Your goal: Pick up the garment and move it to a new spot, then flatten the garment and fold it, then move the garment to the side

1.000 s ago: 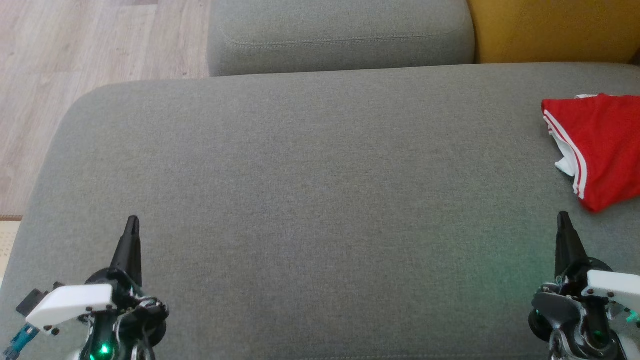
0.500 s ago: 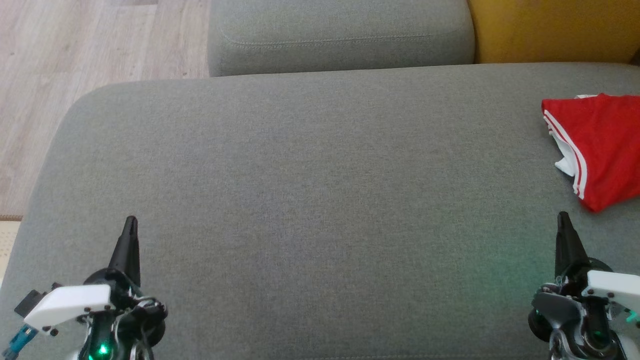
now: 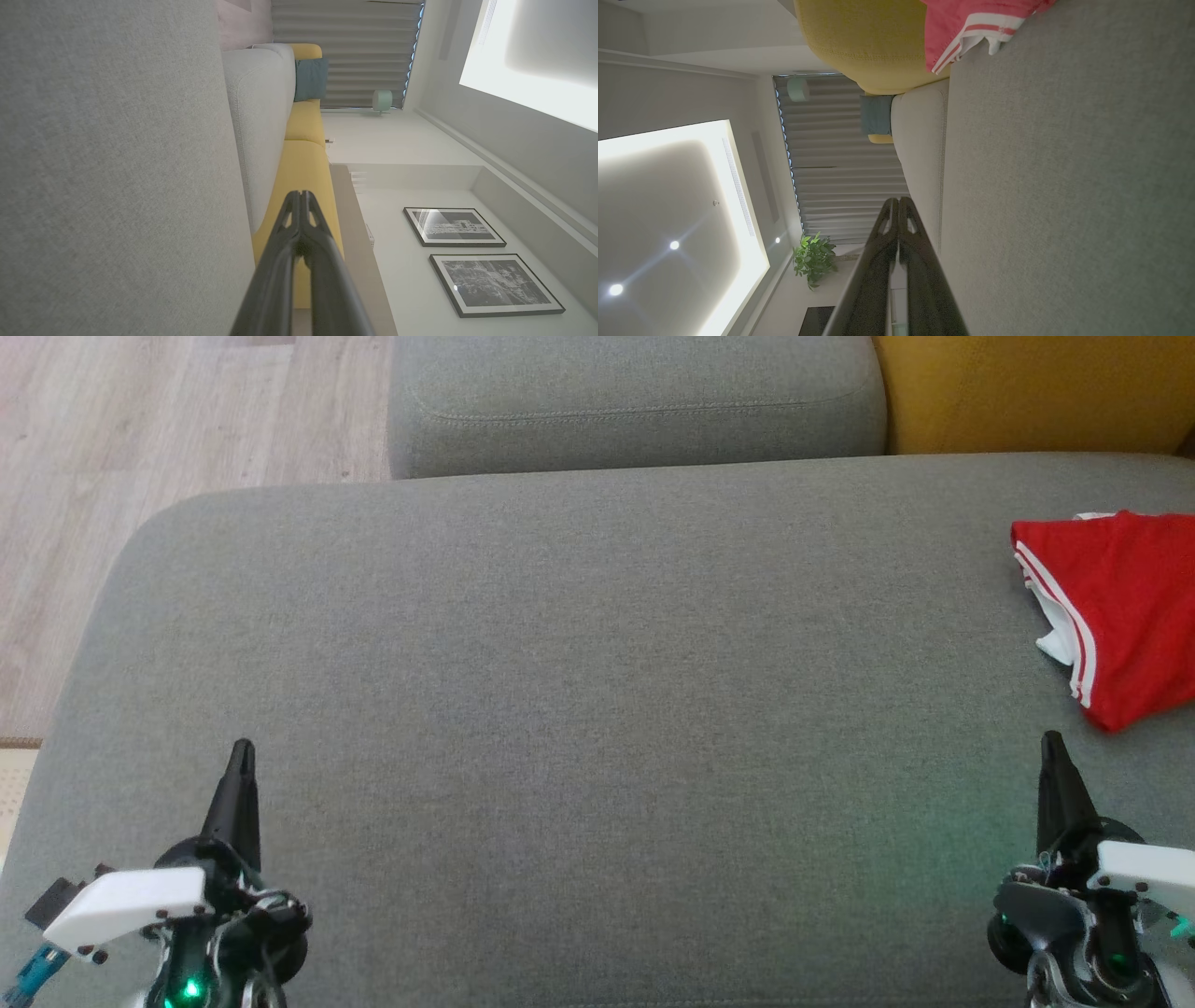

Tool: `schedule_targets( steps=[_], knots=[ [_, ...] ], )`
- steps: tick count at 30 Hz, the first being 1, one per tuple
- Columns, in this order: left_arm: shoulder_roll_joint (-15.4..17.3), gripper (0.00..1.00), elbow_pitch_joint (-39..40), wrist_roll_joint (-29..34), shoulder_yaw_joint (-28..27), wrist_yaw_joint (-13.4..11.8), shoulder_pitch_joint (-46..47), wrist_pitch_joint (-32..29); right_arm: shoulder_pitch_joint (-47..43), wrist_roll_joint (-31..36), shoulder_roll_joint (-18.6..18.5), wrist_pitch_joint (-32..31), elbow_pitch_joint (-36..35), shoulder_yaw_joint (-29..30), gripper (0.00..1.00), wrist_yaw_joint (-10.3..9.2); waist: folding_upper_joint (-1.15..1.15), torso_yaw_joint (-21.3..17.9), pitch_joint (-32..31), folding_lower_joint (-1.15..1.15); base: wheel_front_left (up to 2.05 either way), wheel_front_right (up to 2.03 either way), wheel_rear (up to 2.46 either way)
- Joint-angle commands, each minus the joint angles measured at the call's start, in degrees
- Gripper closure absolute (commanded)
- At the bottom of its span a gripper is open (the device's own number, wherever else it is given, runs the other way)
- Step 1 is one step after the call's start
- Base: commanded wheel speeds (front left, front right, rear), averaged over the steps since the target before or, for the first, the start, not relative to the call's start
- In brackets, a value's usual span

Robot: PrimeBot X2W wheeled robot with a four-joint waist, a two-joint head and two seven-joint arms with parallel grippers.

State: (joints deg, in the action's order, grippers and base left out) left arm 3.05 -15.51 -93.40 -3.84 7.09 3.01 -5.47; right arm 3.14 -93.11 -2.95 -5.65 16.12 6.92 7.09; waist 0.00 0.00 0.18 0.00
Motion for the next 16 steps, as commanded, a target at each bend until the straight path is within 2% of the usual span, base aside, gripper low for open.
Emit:
schedule_targets(
  steps=[1,16],
  knots=[
    [0.40,1.00,1.49,0.60,-1.91,0.40,3.11,-0.40,2.98,0.42,-0.41,-0.32,-2.13,-1.03,1.00,0.40,0.00,0.00,0.00,0.00,0.00,0.00,0.00],
    [0.30,1.00,1.49,0.73,-2.07,0.40,3.12,-0.53,3.00,0.53,-0.31,-0.43,-2.13,-0.89,1.00,0.40,0.00,0.00,0.00,0.00,0.00,0.00,0.00]
  ],
)
